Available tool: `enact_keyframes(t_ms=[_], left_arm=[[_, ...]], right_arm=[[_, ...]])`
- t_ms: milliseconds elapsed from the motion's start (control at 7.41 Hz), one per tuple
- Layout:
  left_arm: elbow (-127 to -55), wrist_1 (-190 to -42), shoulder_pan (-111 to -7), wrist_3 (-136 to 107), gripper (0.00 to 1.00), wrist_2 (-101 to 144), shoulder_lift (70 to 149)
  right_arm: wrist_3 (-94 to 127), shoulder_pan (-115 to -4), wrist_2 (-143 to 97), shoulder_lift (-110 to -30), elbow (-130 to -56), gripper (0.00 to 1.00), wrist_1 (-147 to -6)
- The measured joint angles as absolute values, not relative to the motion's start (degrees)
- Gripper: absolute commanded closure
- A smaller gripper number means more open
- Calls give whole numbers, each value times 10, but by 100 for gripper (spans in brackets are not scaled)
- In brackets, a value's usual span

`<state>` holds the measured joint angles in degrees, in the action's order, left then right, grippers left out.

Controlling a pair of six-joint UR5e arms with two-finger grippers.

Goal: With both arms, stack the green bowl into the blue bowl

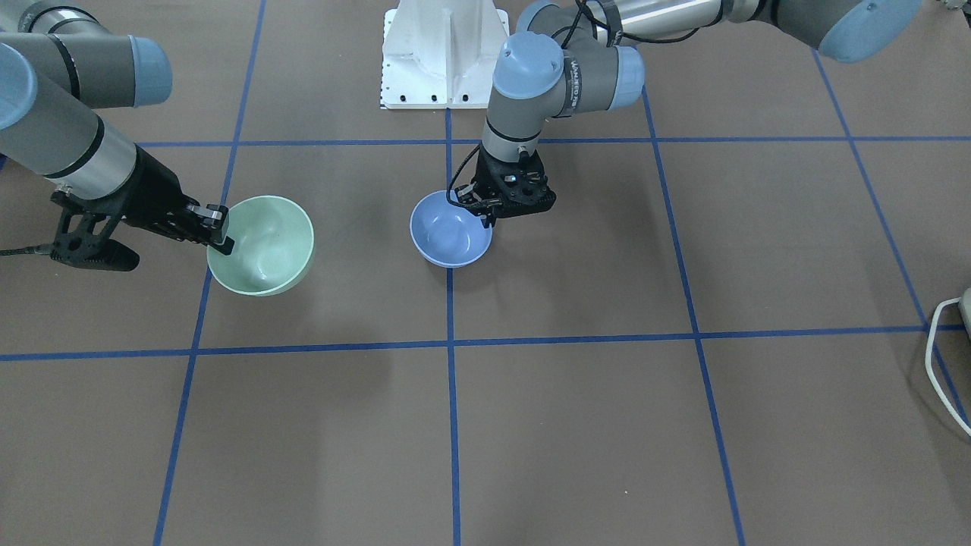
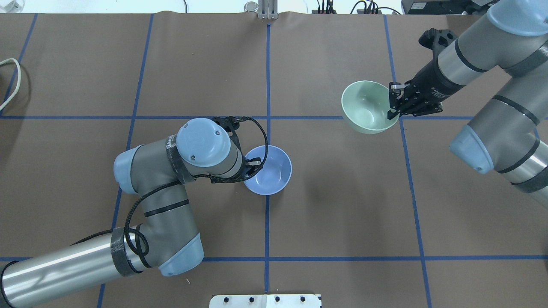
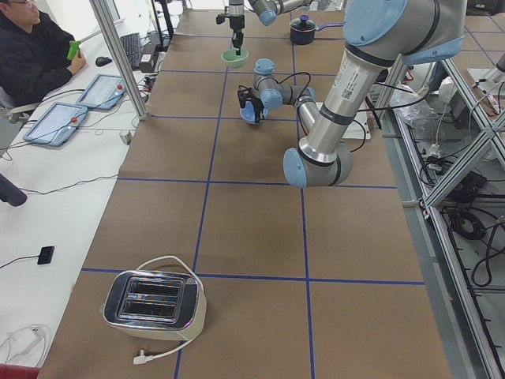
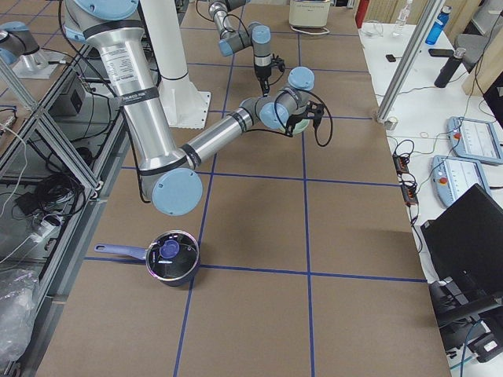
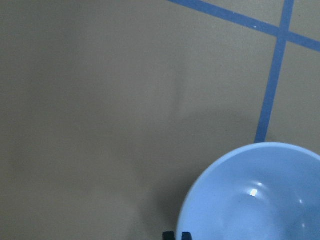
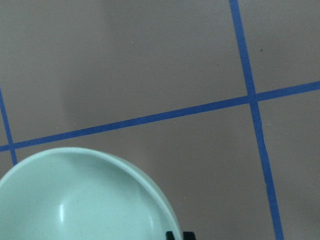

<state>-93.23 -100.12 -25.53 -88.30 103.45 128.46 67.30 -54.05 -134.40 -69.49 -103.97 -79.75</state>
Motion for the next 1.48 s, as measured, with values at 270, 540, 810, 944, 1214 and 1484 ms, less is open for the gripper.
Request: enact_keyframes(t_ms=[270, 540, 810, 944, 1214, 1484], left_arm=[[-950, -1000, -256, -873, 12, 1036, 1276], [-1014, -987, -288, -810, 3, 1064, 1241], [-1059, -983, -366, -726, 3, 1142, 1186], [-1071, -987, -405, -669, 3, 1169, 1151], [-1083, -1014, -473, -557, 3, 1204, 1071], [-1083, -1086, -526, -495, 3, 1243, 984]], right_arm=[[693, -526, -1328, -682, -1040, 100, -798], [737, -492, -1297, -658, -1039, 100, -798], [803, -432, -1241, -619, -1035, 100, -801], [830, -401, -1208, -596, -1034, 100, -814], [875, -345, -1148, -551, -1032, 100, -853], [901, -299, -1101, -532, -1027, 100, -863]])
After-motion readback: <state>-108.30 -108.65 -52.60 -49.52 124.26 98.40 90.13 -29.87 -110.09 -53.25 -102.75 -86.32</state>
